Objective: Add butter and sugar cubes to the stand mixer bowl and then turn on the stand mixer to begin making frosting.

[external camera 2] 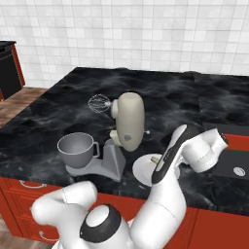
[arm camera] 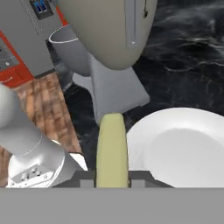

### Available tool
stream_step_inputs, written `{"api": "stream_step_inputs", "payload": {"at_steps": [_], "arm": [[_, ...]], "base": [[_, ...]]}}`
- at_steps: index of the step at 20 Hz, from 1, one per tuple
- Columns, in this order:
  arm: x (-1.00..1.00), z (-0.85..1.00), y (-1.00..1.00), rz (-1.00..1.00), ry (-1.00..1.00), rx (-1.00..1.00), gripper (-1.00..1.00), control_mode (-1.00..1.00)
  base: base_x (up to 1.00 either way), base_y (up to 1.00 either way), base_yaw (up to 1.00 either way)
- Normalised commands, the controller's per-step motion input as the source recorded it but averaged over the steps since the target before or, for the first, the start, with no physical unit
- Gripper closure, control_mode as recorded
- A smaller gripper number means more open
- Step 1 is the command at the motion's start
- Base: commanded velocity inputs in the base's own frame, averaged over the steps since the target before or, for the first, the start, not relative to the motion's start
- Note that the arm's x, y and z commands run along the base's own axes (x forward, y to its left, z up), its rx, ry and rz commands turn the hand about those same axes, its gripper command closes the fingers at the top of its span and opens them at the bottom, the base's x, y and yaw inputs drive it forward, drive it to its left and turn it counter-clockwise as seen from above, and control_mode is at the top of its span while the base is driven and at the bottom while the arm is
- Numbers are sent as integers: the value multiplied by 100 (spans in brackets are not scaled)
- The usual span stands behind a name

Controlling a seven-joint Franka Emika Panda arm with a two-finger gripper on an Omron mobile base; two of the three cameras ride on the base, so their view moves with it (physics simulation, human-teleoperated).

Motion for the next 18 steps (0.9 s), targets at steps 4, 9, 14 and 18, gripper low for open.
{"api": "stream_step_inputs", "payload": {"at_steps": [4, 9, 14, 18], "arm": [[-100, 74, 56, 0, -3, 0, 100, -100], [-72, 50, 99, 0, 0, -5, 100, -100], [-19, 36, 100, 0, 0, -12, 100, -100], [0, 35, 100, 0, 0, -14, 100, -100]], "base": [[0, 0, 0], [0, 0, 0], [0, 0, 0], [0, 0, 0]]}}
